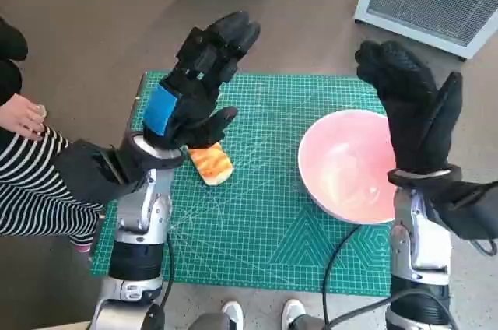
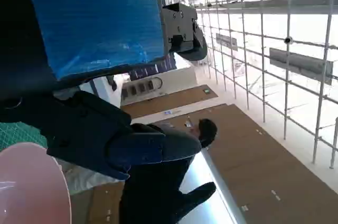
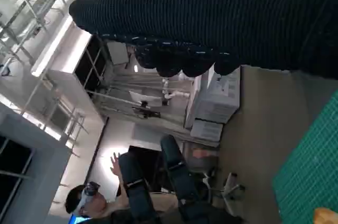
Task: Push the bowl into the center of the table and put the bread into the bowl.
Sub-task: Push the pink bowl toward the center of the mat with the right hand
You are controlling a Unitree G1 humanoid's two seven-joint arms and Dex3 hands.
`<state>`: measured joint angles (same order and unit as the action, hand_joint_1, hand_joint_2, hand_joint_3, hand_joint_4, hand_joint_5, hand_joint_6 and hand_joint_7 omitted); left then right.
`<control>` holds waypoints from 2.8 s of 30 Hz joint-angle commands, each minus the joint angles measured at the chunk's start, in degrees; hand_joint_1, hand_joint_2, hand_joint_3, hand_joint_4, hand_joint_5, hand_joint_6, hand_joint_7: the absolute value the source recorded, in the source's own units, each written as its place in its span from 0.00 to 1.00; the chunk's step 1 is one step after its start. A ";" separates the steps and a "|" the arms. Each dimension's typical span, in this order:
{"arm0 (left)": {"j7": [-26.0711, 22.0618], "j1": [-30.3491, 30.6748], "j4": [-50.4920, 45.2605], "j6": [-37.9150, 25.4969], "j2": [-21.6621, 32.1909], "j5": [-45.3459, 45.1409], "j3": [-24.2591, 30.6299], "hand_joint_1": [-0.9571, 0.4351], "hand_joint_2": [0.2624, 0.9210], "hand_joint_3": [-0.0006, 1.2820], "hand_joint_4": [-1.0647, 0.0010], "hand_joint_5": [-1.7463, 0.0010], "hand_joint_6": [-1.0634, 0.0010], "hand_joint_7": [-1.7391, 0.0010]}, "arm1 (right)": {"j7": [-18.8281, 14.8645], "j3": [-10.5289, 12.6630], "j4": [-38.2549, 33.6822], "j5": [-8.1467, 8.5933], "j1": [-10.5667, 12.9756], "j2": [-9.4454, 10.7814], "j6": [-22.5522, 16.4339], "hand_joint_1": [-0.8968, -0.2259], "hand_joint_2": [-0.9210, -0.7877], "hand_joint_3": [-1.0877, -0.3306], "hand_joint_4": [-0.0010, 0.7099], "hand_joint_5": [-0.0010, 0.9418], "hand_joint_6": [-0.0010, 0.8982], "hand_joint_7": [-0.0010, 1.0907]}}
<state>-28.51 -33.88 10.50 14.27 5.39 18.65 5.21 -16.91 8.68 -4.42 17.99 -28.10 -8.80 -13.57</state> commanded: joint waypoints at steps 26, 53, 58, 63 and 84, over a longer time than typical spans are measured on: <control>-0.41 -0.31 0.96 1.90 -0.05 -0.18 -0.15 0.26 1.00 0.30 1.00 0.84 1.00 0.67 | -0.80 -0.12 -3.73 -1.54 -1.94 -1.14 -1.44 0.32 0.00 0.58 0.20 0.00 0.07 0.45; -1.49 0.89 0.81 1.95 1.08 1.07 0.75 0.24 1.00 0.29 0.99 0.84 1.00 0.67 | 2.56 12.15 -9.11 -2.62 5.20 -8.58 -9.38 0.32 0.00 0.48 0.15 0.00 0.01 0.43; -1.52 0.86 1.07 2.02 1.14 1.01 0.84 0.24 1.00 0.29 0.99 0.84 1.00 0.67 | 3.97 14.23 -13.60 -2.84 6.00 -9.63 -11.19 0.33 0.00 0.45 0.13 0.00 0.00 0.42; -1.51 0.77 1.16 2.06 1.26 0.87 0.83 0.24 1.00 0.29 0.99 0.84 1.00 0.67 | 5.16 15.59 -18.94 -3.03 6.04 -9.99 -13.03 0.35 0.00 0.44 0.11 0.00 0.00 0.41; -1.89 0.61 0.56 1.35 2.24 0.88 0.76 0.24 1.00 0.29 1.00 0.84 1.00 0.67 | 6.94 14.79 -51.33 -4.15 -0.18 -9.39 -19.14 0.46 0.00 0.37 0.11 0.01 0.01 0.37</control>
<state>-30.08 -33.46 11.64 15.82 6.95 19.00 5.71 -10.72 24.23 -51.90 15.17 -28.11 -19.00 -33.11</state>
